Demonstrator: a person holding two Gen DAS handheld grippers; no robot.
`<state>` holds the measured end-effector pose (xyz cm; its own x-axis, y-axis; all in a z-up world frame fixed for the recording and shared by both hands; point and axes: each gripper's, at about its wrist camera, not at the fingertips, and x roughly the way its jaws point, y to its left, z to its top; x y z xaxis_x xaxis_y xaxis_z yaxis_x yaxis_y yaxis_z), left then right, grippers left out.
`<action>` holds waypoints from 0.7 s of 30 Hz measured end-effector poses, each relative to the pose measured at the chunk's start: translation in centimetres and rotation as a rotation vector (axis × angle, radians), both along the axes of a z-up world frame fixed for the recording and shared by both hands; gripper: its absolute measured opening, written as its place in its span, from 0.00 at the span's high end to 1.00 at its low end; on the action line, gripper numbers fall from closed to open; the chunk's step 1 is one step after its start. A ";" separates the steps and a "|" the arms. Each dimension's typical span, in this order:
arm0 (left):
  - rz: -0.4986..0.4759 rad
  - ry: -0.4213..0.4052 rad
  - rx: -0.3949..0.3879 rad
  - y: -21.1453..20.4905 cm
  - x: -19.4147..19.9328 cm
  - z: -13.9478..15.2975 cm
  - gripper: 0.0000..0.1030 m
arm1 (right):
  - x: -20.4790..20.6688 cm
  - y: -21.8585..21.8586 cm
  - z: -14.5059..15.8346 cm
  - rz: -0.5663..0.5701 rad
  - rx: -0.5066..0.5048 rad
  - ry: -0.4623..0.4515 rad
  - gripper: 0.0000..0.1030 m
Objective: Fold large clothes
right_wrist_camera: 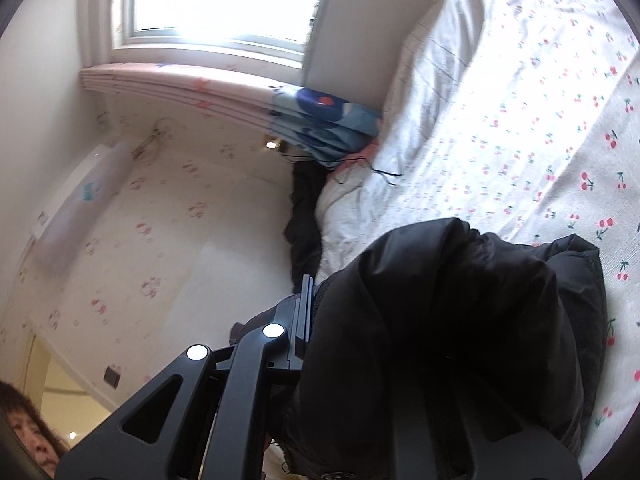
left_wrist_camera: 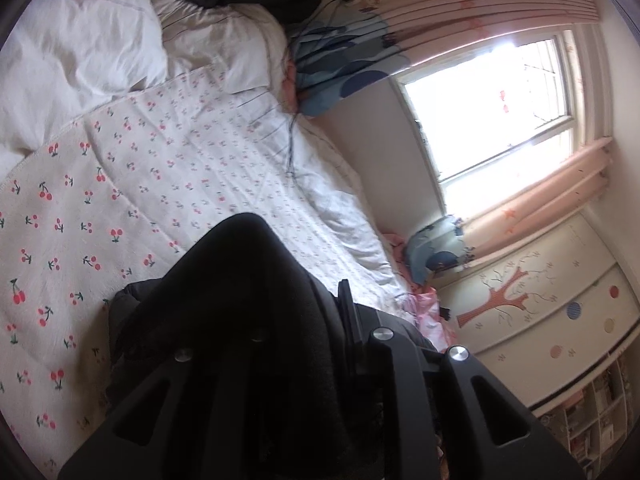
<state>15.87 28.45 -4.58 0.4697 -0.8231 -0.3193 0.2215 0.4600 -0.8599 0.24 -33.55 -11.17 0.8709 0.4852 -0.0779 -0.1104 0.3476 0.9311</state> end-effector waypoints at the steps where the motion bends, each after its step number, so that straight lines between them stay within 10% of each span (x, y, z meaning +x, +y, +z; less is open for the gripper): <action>1: 0.007 0.009 0.011 -0.3 0.5 -0.6 0.83 | 0.6 -0.1 -0.6 -0.004 0.004 0.014 0.90; 13: 0.035 0.057 0.158 -3.1 3.0 -5.1 0.83 | 4.8 -0.7 -6.2 -0.030 -0.025 0.150 0.88; 19: 0.032 0.113 0.199 -3.8 3.7 -6.4 0.79 | 5.2 -0.8 -7.0 -0.029 -0.013 0.193 0.75; 21: 0.028 0.134 0.143 -3.2 3.6 -6.0 0.67 | 4.4 -1.0 -6.4 -0.038 0.021 0.164 0.55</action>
